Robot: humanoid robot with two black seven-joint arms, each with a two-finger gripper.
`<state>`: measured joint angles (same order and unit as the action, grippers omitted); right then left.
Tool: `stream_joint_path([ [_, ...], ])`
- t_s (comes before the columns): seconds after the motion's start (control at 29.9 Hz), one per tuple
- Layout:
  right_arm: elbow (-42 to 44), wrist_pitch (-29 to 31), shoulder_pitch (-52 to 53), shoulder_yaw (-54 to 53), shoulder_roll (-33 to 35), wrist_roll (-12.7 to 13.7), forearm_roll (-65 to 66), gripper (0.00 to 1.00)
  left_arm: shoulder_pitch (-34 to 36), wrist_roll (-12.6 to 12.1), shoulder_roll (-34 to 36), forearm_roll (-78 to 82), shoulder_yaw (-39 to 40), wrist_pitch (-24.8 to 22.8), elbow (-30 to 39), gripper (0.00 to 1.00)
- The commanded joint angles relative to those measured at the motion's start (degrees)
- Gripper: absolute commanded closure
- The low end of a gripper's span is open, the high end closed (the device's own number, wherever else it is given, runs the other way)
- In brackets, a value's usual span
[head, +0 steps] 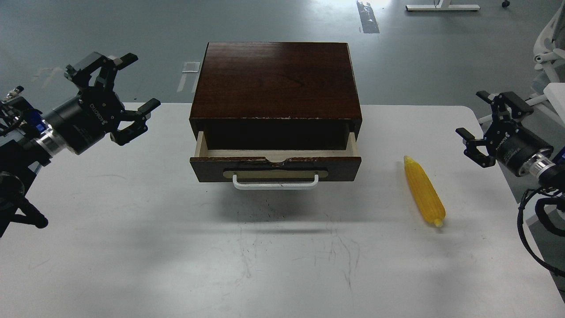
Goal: Put corn in drawer with both arms
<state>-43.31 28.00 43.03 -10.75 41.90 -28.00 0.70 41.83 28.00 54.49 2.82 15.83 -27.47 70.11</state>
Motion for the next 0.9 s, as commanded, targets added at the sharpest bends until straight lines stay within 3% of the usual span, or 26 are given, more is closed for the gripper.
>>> stream_joint_path([
  [0.0, 0.0, 0.0, 0.2, 0.1, 0.1, 0.0, 2.9, 0.0, -2.4, 0.0, -2.3, -0.4, 1.3, -0.5, -4.3, 0.01],
  [0.27, -0.9, 0.0, 2.2, 0.1, 4.1, 0.0, 21.1, 0.0, -8.1, 0.0, -6.5, -0.4, 8.5, -0.5, -8.6, 0.01],
  [0.5, -4.0, 0.0, 7.3, 0.4, 8.6, 0.0, 37.9, 0.0, -8.3, 0.0, -6.6, -0.3, 8.7, -0.5, -8.6, 0.01],
  [0.7, -7.5, 0.0, 8.0, 0.5, 8.6, 0.0, 56.3, 0.0, -8.3, 0.0, -6.6, 0.3, 8.8, -0.5, -8.6, 0.01],
  [0.87, -10.4, 0.0, 7.9, 3.0, 7.9, 0.0, 63.9, 0.0, -8.3, 0.0, -6.6, 0.3, 8.8, -0.5, -8.6, 0.01],
])
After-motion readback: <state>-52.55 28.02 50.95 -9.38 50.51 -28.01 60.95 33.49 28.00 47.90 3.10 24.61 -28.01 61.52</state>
